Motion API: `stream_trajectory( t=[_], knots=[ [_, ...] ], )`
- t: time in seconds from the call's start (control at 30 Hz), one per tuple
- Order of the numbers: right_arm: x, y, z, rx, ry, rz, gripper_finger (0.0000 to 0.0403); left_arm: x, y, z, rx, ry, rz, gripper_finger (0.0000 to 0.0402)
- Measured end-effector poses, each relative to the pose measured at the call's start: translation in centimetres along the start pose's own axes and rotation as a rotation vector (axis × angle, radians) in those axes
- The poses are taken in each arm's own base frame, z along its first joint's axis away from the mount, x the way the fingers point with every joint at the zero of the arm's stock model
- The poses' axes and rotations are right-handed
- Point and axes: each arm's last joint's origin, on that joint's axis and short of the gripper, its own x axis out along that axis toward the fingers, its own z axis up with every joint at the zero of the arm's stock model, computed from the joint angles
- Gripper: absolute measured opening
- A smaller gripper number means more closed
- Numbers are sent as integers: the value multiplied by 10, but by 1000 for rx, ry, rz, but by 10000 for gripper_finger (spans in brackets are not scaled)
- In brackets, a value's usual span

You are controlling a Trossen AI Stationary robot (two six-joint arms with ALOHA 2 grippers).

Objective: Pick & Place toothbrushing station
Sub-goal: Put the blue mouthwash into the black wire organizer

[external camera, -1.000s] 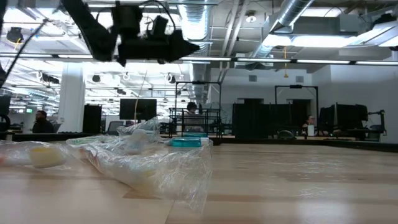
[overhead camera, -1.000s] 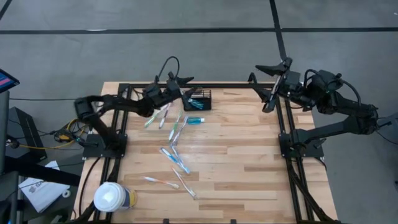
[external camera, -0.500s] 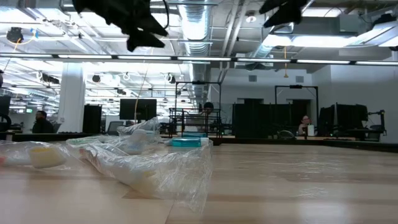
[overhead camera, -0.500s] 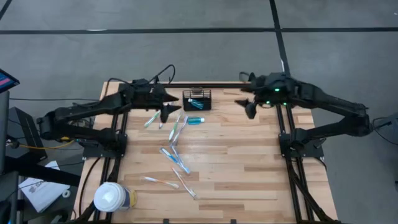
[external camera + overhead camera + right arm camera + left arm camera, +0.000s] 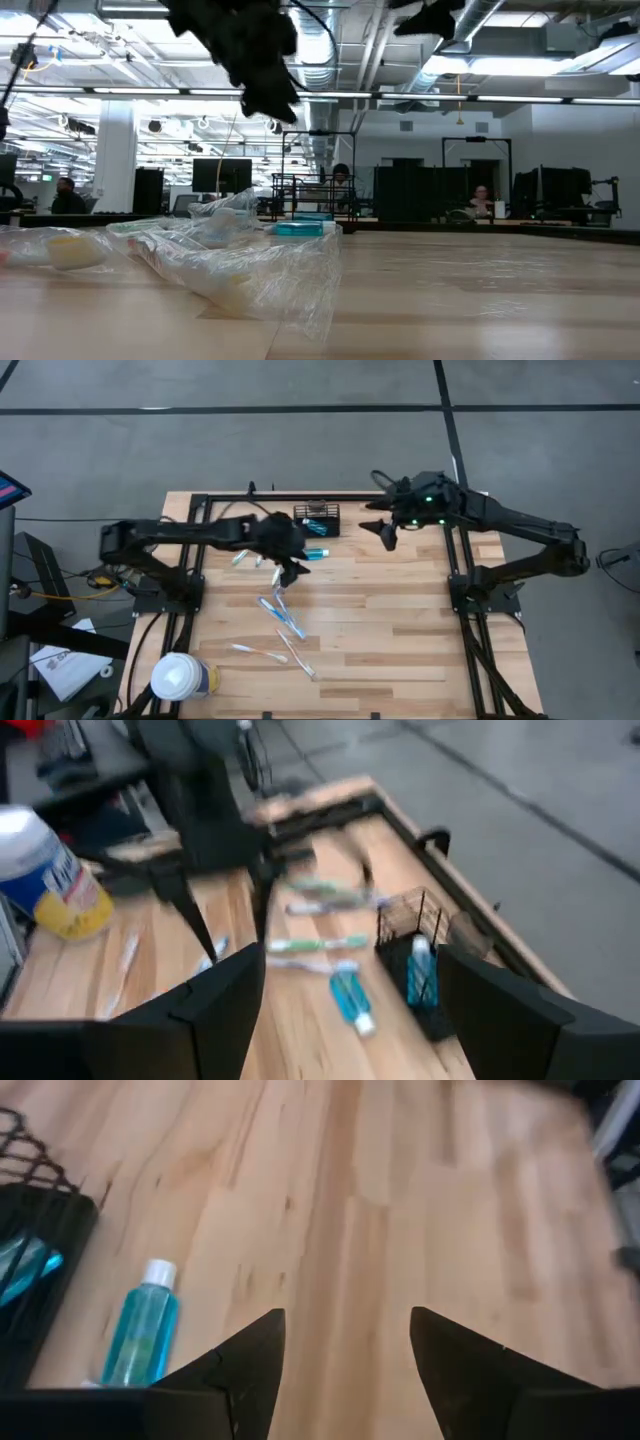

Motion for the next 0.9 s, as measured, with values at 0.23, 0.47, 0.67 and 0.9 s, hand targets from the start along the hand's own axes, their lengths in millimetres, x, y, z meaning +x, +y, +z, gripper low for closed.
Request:
stream_trajectory(
  t=[0.23,0.47,0.67,0.9],
  knots=[
    [-27,-3,5,6,-72,-12,281,41,19,5,70,82,90,209],
    [-34,-6,7,6,-95,-25,281,67,35,-5,97,165,99,209],
    [-31,-5,6,-7,-86,3,281,79,45,-11,138,200,151,209],
    [-31,-5,6,-7,-86,6,281,77,66,-11,144,202,216,209]
  ],
)
